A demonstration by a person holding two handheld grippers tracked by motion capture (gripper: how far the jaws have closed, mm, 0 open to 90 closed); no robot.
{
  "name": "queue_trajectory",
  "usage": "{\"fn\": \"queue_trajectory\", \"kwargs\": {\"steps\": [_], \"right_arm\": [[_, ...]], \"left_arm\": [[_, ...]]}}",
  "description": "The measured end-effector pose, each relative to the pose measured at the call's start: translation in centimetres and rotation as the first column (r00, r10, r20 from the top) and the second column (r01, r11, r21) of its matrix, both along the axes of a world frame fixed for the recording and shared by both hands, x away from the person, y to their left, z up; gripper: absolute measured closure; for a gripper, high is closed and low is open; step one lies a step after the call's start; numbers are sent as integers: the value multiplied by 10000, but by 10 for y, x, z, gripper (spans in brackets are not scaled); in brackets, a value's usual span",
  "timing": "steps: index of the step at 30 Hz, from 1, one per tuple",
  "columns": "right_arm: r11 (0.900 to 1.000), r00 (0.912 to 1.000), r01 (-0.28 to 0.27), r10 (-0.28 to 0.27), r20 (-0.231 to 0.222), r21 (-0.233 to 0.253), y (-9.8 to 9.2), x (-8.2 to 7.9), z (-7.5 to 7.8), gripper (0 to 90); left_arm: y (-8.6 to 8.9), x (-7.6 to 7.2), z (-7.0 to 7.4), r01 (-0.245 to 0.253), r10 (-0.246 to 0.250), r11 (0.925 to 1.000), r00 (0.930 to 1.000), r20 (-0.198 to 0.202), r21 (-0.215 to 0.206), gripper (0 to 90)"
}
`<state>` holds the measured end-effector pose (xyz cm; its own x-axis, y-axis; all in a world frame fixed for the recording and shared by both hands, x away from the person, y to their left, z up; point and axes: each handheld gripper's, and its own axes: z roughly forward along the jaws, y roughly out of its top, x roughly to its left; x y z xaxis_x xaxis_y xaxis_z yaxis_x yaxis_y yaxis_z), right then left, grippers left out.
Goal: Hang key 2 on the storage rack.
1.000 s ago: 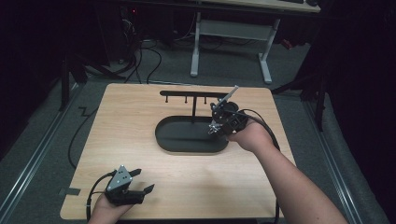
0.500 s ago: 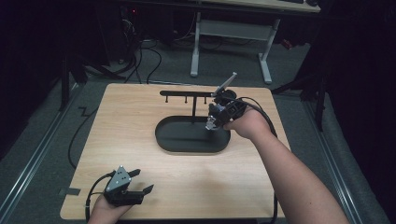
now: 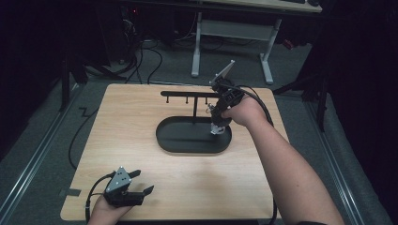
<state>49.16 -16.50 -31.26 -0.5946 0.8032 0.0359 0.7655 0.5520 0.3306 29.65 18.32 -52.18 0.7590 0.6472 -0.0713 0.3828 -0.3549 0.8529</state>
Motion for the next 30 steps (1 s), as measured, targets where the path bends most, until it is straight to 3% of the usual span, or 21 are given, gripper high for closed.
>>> {"fn": "queue_trajectory", "kwargs": {"steps": [11, 14, 16, 21, 30], "right_arm": [[9994, 9986, 340, -341, 393, 38, 8, 15, 5, 852], [9985, 9975, 464, -448, 553, -283, 5, 19, 0, 852], [9979, 9984, 426, -408, 380, -480, 2, 18, -7, 852], [9987, 9990, 387, -379, 231, -334, -1, 12, -19, 852], [9997, 9976, 253, -252, 638, 5, 5, 6, 0, 852]], "left_arm": [[1, 0, 0, 27, -27, 10000, 10000, 5, -8, 228], [0, 1, 0, 44, -44, 10000, 10000, 4, 18, 228], [0, 1, -1, 51, -51, 10000, 10000, -8, 25, 228], [-1, 0, -1, 94, -94, 9999, 10000, -11, 89, 228], [-3, 0, -1, 162, -160, 9997, 9998, -78, 163, 228]]}}
